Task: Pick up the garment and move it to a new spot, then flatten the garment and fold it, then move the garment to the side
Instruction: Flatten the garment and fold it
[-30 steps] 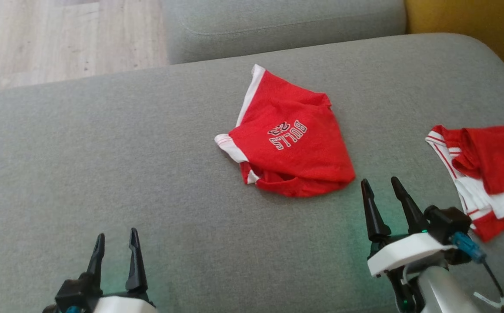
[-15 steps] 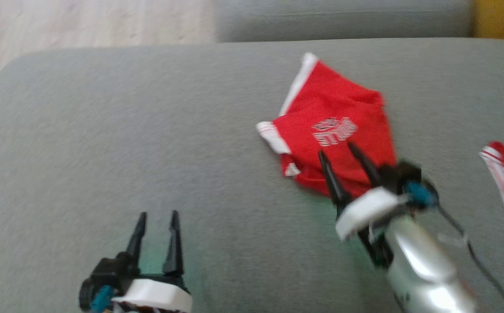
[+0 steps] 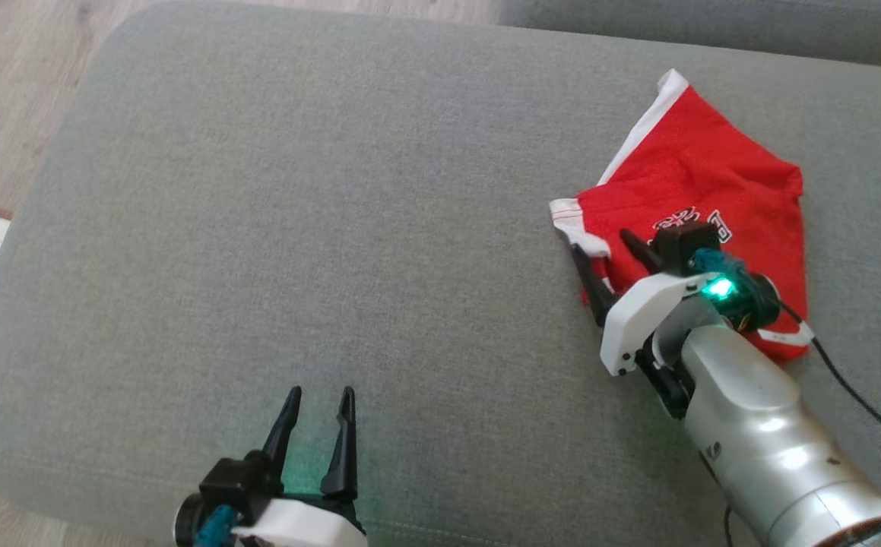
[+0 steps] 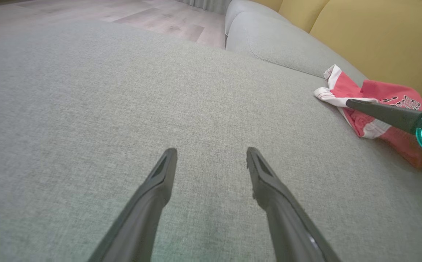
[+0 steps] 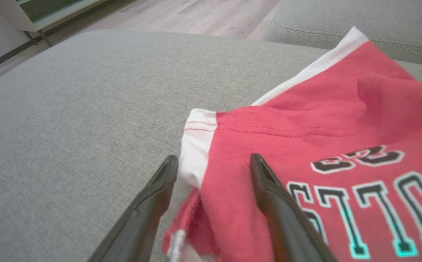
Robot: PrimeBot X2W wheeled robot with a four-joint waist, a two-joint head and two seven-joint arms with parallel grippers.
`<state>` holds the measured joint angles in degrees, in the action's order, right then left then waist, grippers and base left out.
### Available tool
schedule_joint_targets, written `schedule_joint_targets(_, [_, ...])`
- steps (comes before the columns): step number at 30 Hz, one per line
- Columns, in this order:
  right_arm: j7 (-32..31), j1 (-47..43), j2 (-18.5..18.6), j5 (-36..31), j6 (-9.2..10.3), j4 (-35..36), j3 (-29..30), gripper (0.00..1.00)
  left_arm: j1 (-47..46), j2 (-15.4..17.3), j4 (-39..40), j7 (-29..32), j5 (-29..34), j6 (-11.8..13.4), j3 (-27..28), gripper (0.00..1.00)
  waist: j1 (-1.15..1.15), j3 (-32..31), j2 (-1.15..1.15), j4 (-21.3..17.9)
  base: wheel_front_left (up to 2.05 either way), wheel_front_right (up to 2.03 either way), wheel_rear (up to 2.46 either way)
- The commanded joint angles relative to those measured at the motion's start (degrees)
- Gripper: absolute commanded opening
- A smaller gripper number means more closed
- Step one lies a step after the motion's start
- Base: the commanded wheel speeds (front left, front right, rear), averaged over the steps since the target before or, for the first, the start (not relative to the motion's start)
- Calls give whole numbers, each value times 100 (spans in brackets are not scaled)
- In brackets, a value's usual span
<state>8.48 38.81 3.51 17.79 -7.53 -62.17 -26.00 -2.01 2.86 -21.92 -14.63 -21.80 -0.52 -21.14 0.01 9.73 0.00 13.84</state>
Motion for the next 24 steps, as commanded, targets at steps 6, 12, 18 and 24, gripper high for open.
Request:
schedule_joint_targets(6, [101,243,-63,257,4,-115,-392,44,-231,2,164,-37,-110,30,-7,100,-1,30,0,26,0,0,0])
schedule_joint_targets(12, [362,401,-63,398,4,-125,-623,0,-270,2,149,-37,-116,-5,-20,100,-1,-8,0,-11,0,0,0])
schedule_joint_targets(18, [643,682,-63,914,4,987,-890,0,-164,2,141,-37,-127,-48,43,100,-1,-206,0,4,0,0,0])
schedule_joint_targets(24, [650,779,-63,1476,4,2799,120,0,17,2,112,-37,-121,-74,108,100,-1,-444,0,2,0,0,0])
